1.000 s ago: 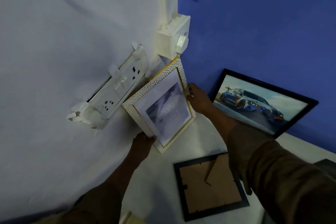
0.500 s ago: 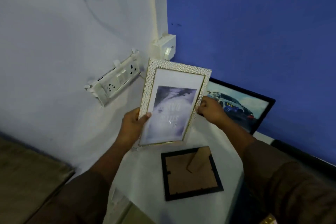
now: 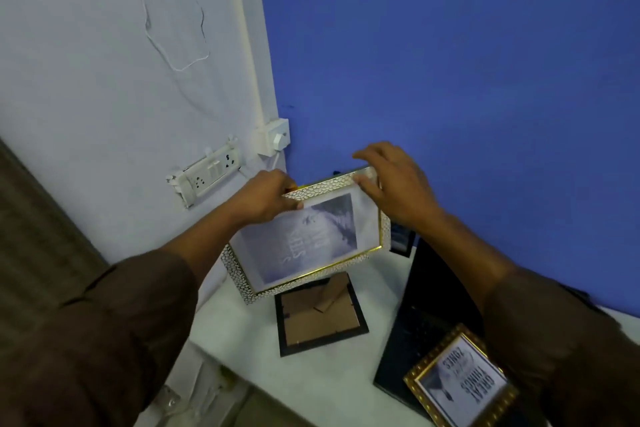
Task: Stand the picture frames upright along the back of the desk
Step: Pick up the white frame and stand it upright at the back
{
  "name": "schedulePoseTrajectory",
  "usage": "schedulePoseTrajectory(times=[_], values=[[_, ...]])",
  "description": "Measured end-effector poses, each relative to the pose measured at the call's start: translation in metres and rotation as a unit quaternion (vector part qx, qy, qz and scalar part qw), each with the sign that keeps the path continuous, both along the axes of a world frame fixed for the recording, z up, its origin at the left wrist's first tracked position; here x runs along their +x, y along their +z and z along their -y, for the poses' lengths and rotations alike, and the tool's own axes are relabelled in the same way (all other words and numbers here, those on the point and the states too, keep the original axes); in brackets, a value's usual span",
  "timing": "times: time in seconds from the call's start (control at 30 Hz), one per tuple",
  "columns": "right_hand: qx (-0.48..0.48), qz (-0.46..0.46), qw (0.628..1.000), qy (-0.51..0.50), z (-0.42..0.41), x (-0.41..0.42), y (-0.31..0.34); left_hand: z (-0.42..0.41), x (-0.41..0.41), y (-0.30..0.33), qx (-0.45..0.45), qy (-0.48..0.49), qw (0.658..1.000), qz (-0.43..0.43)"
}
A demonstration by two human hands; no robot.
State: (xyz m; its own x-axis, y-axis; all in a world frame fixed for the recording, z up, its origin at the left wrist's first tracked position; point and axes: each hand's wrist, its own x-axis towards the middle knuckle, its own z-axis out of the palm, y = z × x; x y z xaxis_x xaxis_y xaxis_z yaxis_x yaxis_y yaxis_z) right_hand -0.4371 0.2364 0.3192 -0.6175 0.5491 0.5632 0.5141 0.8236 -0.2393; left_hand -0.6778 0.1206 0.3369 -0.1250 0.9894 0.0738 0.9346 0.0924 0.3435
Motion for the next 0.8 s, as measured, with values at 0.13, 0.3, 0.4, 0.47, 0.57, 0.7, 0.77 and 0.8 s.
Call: schedulePoseTrajectory(times=[0.13,0.3,0.4,0.47,0.57,0.7,0.77,0.8], values=[[0.103,0.155,0.982,0.001,0.038,0.017,0.017,0.014,0.041,0.022,-0.019,-0.060,0.998,-0.033],[0.078,0.143,0.986,-0.046,0.077,0.043,0.031,0.032,0.077,0.039,0.008,-0.101,0.994,-0.036],[0.041,0.097,0.992,-0.075,0.097,0.063,0.035,0.046,0.094,0.041,0.049,-0.074,0.995,-0.044],[0.039,0.082,0.990,-0.110,0.108,0.074,0.033,0.057,0.102,0.039,0.099,-0.064,0.993,-0.012],[0.030,0.047,0.983,-0.175,0.119,0.098,0.024,0.072,0.112,0.030,0.181,-0.063,0.978,0.087],[0.003,0.002,0.964,-0.265,0.135,0.141,0.009,0.093,0.128,0.005,0.274,-0.039,0.937,0.214],[-0.016,-0.031,0.949,-0.312,0.141,0.163,0.006,0.098,0.138,-0.017,0.245,-0.023,0.932,0.267],[-0.029,-0.049,0.940,-0.336,0.144,0.177,0.005,0.098,0.145,-0.028,0.215,-0.017,0.932,0.292]])
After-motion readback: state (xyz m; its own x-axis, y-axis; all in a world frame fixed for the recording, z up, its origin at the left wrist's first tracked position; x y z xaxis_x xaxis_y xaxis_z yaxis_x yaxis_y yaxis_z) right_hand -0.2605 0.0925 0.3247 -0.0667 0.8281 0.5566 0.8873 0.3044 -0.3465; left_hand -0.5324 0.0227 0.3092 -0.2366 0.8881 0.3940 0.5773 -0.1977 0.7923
